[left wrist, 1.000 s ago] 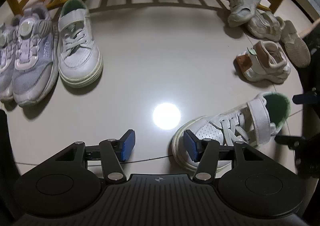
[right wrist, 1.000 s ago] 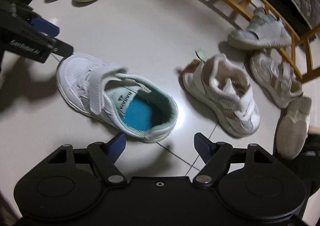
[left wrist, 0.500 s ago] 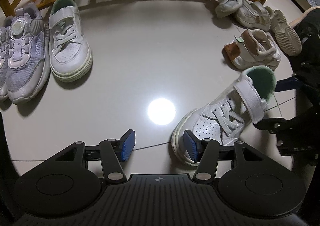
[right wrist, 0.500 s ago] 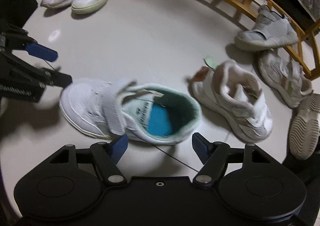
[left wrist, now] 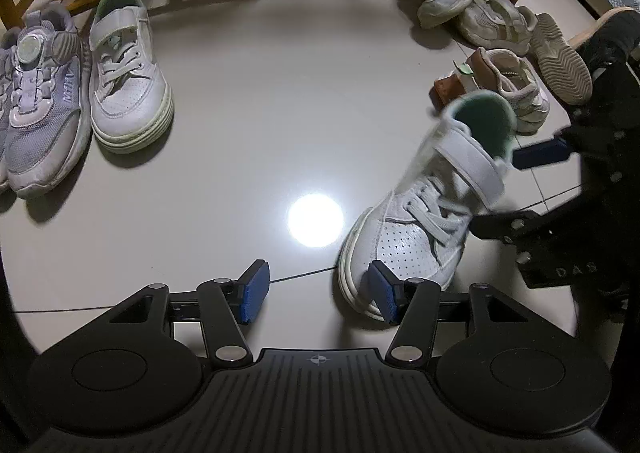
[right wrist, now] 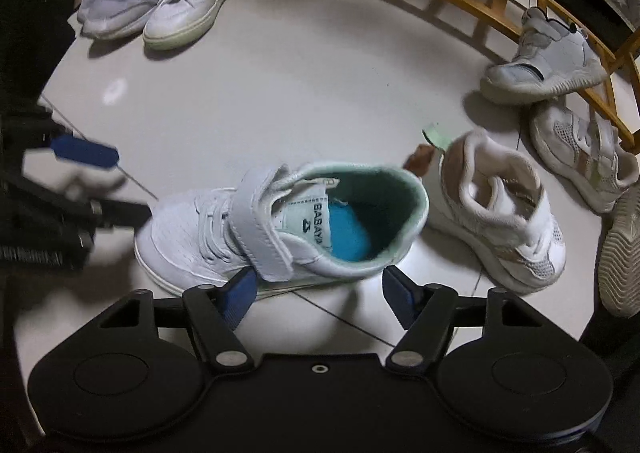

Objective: Organize scattered shoes
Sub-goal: 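Grasp the sneaker's heel collar with the right tool and stand it upright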

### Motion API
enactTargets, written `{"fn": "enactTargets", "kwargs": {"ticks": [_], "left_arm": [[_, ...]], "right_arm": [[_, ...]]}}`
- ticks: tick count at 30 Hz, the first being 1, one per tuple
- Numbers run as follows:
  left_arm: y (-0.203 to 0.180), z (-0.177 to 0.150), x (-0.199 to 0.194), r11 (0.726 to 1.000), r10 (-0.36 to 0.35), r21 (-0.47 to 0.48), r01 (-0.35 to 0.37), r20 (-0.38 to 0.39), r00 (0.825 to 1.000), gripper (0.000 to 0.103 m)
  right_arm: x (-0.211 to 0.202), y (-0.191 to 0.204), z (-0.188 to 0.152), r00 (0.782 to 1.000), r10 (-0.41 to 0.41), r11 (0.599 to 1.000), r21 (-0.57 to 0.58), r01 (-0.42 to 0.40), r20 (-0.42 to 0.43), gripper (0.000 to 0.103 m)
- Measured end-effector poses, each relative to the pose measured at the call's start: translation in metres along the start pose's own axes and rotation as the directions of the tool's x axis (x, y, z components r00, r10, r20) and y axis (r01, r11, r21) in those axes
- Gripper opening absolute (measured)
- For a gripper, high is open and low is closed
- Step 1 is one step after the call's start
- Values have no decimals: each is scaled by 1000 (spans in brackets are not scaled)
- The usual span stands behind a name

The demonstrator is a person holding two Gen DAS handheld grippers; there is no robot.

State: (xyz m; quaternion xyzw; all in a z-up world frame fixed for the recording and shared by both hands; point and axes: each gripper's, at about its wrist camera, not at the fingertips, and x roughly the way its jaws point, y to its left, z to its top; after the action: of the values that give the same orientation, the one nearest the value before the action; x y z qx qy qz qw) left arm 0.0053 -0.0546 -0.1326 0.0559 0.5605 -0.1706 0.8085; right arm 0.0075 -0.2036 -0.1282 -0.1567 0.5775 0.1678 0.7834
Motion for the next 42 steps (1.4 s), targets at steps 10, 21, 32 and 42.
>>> {"fn": "enactTargets", "kwargs": {"ticks": [10, 21, 32, 42], "left_arm": [[12, 3, -12, 997, 53, -55, -49, 60, 997, 62], [30, 12, -36, 986, 137, -122, -118, 170, 976, 51], [32, 9, -32, 983, 148, -131, -128, 162, 976, 50], [43, 7, -31, 977, 157, -170, -130, 155, 975, 57]], "right_arm": [[-2, -13, 1, 999, 38, 993, 111, -41, 31, 79], [0, -27, -10, 993, 99, 943, 314, -113, 63, 80], [0, -25, -9, 992, 110, 921, 368, -126, 63, 83], [10, -24, -6, 989, 131, 870, 470, -149, 71, 85]]}}
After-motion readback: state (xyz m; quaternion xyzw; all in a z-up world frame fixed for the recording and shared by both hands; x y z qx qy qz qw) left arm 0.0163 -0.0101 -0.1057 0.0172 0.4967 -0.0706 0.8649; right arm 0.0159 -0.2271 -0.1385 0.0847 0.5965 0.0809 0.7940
